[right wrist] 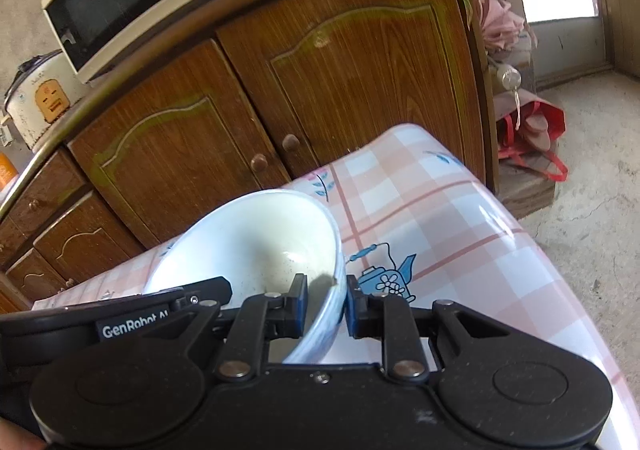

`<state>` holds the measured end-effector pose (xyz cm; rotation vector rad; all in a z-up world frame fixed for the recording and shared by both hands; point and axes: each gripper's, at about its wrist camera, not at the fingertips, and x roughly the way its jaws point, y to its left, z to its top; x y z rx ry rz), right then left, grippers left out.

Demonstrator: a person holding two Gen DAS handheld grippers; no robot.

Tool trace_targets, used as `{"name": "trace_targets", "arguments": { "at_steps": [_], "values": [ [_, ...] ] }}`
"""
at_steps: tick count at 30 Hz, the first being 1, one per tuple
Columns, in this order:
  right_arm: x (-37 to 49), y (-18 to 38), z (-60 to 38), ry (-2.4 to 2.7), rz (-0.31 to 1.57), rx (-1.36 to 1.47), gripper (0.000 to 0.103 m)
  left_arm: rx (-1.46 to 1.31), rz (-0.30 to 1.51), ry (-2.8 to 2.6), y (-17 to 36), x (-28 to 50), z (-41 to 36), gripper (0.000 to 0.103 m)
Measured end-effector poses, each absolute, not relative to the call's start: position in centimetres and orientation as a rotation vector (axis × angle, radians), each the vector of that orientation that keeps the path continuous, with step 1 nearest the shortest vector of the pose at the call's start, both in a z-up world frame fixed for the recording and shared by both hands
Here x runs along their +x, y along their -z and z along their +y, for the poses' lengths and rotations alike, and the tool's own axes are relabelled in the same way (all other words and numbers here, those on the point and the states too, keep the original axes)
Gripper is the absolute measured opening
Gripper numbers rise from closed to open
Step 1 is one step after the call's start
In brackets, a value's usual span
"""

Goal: Organize plates and bowls

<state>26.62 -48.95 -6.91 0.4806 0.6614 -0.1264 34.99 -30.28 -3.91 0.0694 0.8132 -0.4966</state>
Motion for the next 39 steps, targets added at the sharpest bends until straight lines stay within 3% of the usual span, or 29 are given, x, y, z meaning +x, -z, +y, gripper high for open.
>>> {"name": "trace_targets", "arguments": {
  "at_steps": [18, 39],
  "values": [
    [16.5, -5.2, -44.2, 0.121, 0.522, 0.408, 0.026, 0.084, 0.644, 0.496, -6.6, 24.4, -26.4, 0.021],
    [7.4, -12.3, -36.5, 0.075, 0.432, 0.345, 0.026, 0.054, 0.523, 0.452, -11.7, 15.5, -20.2, 0.022]
  ]
}}
